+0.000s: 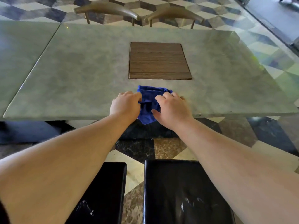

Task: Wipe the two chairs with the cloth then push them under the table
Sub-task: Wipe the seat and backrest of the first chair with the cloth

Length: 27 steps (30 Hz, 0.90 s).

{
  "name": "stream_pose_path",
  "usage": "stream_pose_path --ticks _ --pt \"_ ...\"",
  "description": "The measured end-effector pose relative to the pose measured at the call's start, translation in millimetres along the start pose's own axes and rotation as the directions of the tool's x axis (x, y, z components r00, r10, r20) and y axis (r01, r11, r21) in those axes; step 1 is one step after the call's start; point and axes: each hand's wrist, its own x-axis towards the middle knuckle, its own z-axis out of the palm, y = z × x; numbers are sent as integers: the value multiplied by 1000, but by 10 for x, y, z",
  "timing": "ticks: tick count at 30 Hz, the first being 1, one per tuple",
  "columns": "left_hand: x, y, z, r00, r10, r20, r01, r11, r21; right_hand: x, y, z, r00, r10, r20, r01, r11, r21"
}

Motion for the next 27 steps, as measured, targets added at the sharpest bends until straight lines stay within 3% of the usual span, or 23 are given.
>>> stream_pose_path --ticks 4,8,17,27 --pt "-189 80 -336 998 31 -57 -40 985 -166 -44 -45 -182 999 22 38 -23 999 33" --pt "-516 73 -879 991 80 -108 -103 968 -227 -102 -277 -467 999 -33 39 29 995 96" --pt "-1206 -976 -1686 996 88 -5 -88 996 -25 -281 -1406 -643 988 -78 136 40 963 266" --pt "-1890 -2482 -1389 995 -5 95 -5 994 108 -248 -2707 101 960 -82 267 0 955 296"
